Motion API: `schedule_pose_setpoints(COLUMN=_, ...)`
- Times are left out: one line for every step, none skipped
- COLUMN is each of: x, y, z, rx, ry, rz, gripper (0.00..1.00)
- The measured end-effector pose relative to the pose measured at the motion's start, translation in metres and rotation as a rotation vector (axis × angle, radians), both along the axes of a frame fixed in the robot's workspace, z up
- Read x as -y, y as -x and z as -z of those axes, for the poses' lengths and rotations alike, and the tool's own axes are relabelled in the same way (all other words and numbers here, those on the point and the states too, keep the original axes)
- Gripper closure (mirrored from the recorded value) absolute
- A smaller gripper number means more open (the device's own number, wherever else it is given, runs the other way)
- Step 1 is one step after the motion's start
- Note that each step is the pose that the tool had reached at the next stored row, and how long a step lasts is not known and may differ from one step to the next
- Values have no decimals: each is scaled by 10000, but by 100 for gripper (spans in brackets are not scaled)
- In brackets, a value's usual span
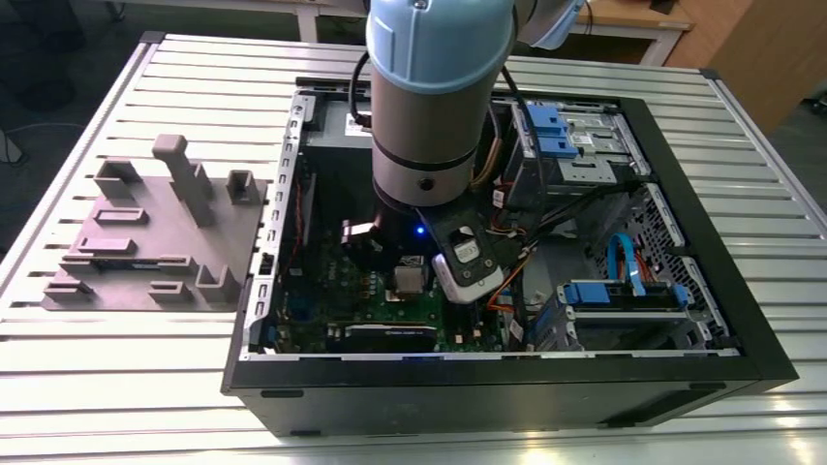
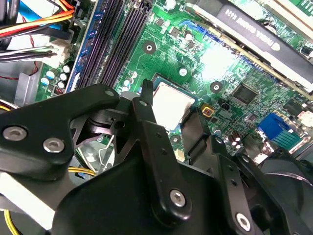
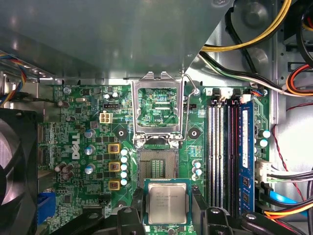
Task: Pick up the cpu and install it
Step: 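Place the cpu into insertion slot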
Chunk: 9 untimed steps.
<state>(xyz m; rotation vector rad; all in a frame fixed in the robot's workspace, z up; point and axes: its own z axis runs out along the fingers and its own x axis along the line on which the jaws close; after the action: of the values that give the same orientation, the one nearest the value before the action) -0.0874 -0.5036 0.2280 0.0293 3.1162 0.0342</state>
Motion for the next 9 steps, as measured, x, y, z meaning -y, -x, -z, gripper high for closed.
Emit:
schedule_pose_setpoints(x=0, y=0, z=0, rx=0, ry=1, rz=0, gripper=53)
schedule_pose_setpoints(x=0, y=0, z=0, rx=0, ry=0, rz=-1, gripper=53)
schedule_pose_setpoints(x=0, y=0, z=0, rx=0, ry=0, rz=0, gripper=53)
schedule_pose_setpoints(x=0, y=0, z=-1, rx=0, ry=0, rz=-1, gripper=53)
schedule_pose_setpoints(x=0, y=0, z=0, rx=0, ry=0, rz=0, gripper=53)
schedule_pose_setpoints(x=0, y=0, z=0, rx=0, ry=0, rz=-1, gripper=53)
schedule_pose_setpoints(x=0, y=0, z=-1, rx=0, ry=0, rz=0, gripper=53)
schedule_pose_setpoints(x=0, y=0, z=-2, rx=0, ry=0, rz=-1, gripper=53)
schedule_pose_setpoints(x=1, y=0, z=-9, rx=-3, ry=5, rz=0, gripper=53)
